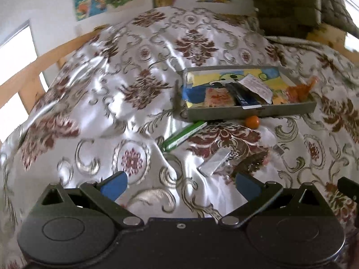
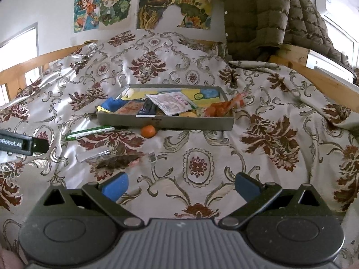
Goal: Organize snacks
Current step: 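Lift both tools away from the tray above the remaining snacks, then reach the left tool to the silver foil packet while the right tool reaches the clear dark-snack bag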
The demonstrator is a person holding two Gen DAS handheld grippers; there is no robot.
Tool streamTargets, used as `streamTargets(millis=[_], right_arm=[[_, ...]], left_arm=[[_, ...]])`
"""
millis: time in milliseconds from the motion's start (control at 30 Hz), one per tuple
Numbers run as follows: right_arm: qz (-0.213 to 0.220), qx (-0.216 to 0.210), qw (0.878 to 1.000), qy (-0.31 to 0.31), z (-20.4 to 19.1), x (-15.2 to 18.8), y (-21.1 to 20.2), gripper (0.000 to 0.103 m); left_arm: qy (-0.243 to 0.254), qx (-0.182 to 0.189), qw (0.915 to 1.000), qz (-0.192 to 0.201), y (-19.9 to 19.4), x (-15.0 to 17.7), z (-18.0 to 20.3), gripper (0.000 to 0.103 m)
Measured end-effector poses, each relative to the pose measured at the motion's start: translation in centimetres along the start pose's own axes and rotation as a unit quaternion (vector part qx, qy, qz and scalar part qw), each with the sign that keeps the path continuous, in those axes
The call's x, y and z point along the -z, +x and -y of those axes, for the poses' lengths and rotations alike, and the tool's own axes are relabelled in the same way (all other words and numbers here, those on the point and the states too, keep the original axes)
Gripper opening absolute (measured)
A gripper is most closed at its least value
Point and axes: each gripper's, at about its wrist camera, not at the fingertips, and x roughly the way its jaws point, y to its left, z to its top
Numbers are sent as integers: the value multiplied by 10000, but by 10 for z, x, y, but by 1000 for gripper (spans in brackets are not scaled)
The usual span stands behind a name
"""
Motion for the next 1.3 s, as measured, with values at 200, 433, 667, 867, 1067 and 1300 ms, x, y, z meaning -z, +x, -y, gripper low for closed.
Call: streamTargets(millis=[200, 433, 667, 867, 1067, 1300], right_arm=[[-108, -15, 9999, -96, -6, -1, 12, 103], [-253, -72, 9996, -144, -12, -5, 34, 103], [-329, -468, 9984, -8, -16, -4, 54, 103], [-494, -825, 9947, 358, -13, -8, 72, 103], [-756, -1354, 9847, 793, -17, -10, 95, 101], [-920, -1582, 9781, 995, -21, -10, 112, 96]], left_arm=[[506, 156, 9986, -1, 25, -11, 11, 102], [820, 216, 9964, 81, 51, -16, 13, 102], [725, 308, 9969, -35, 67, -15, 5, 102], [1078, 215, 9939, -46, 74, -15, 9, 102], [1500, 555, 9865, -348, 91, -14, 12, 102], [1505, 670, 9846, -577, 103, -9, 11, 102]])
